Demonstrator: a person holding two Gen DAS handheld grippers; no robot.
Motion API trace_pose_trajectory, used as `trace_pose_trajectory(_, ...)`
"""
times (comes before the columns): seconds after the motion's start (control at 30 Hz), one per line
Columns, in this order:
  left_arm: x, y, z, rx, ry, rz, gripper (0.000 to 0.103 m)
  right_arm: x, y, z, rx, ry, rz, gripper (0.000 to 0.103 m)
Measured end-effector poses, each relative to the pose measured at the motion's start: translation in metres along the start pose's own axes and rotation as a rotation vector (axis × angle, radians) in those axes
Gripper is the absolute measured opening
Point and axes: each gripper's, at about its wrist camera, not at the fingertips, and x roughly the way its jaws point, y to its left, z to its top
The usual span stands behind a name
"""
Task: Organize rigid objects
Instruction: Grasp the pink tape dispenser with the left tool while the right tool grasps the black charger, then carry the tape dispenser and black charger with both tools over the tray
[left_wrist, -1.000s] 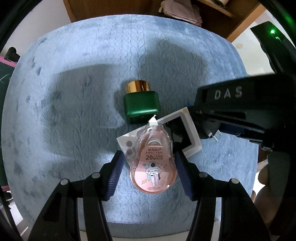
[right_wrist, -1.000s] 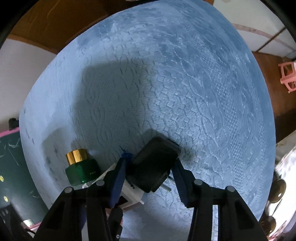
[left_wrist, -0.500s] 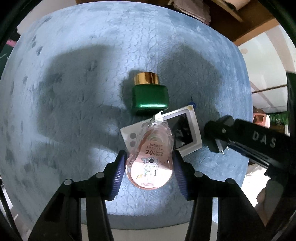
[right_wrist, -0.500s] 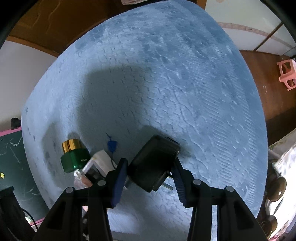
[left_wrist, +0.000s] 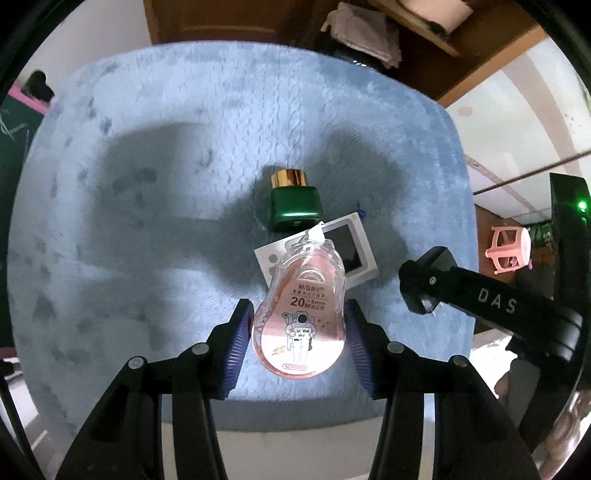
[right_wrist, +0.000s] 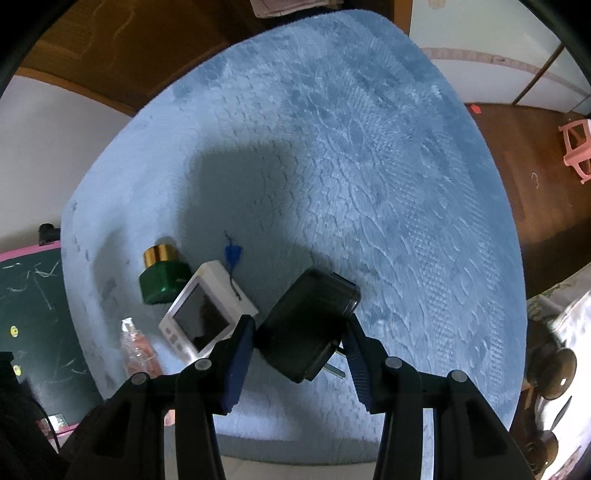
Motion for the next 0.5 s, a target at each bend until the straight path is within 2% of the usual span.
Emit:
trace_pose_trajectory(0.3, -0.065, -0.002, -0.029, 0.096, -0.094, -0.005, 0.053, -0.063, -0.015, -0.036, -0.040, -0.075, 0.087, 0.048)
trace_pose_trajectory(0.5, -0.109, -0.005, -0.055, 0.137, -0.158, -0.028, 0.053, -0.111, 0.010, -0.063, -0.124, -0.141, 0.152, 0.048)
